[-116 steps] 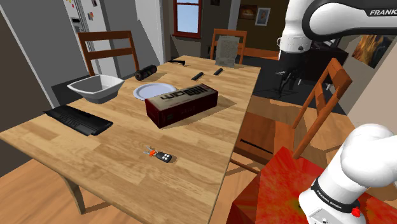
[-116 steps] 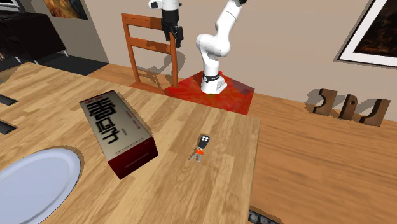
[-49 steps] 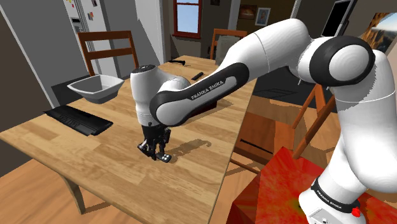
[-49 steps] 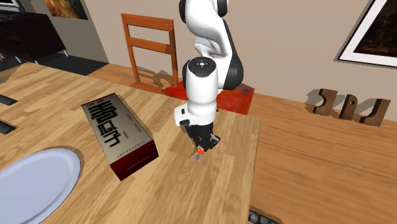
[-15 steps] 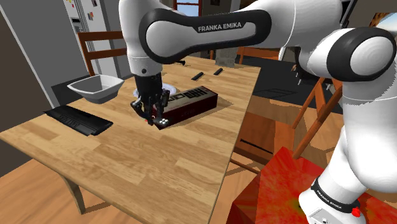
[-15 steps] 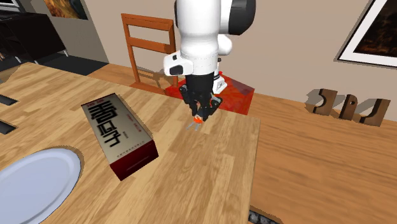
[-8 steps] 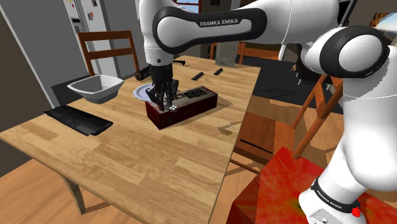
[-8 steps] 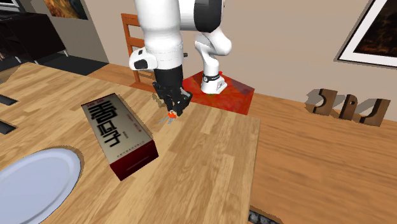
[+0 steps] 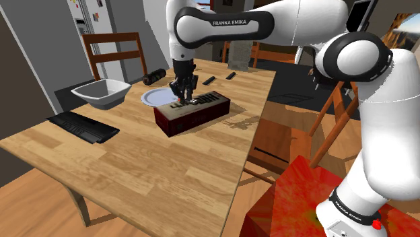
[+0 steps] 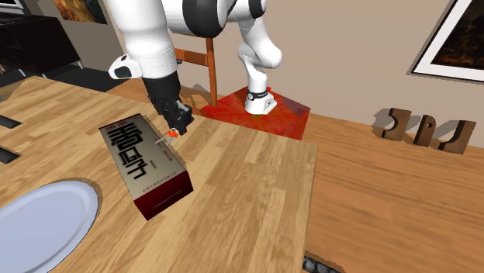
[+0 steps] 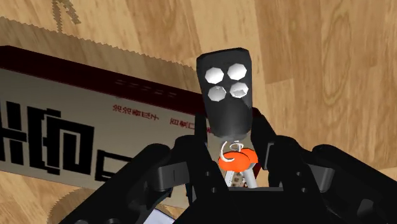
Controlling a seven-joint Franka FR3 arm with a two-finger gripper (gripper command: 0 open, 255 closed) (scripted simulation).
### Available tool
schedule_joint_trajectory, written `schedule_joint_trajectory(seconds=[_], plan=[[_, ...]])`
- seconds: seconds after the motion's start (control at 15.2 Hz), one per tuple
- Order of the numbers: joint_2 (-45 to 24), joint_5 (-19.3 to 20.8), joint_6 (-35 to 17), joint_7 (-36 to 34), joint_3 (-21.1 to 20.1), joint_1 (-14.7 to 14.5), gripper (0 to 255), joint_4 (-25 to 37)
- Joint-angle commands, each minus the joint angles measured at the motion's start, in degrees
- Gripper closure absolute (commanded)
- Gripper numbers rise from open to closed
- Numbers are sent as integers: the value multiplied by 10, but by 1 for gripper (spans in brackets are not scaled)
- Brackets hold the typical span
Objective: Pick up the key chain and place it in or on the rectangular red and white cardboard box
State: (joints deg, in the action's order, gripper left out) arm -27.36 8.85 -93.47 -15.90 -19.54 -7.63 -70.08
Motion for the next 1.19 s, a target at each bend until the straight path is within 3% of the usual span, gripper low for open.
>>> schedule_joint_trajectory(seconds=[0.0, 0.33, 0.66, 1.12], plan=[[-22, 4, 11, 23, 8, 11, 255, 34], [-77, 12, 47, 78, 24, 37, 255, 126], [-169, 24, 113, 130, 41, 46, 255, 287], [-130, 18, 29, 122, 37, 65, 255, 163]])
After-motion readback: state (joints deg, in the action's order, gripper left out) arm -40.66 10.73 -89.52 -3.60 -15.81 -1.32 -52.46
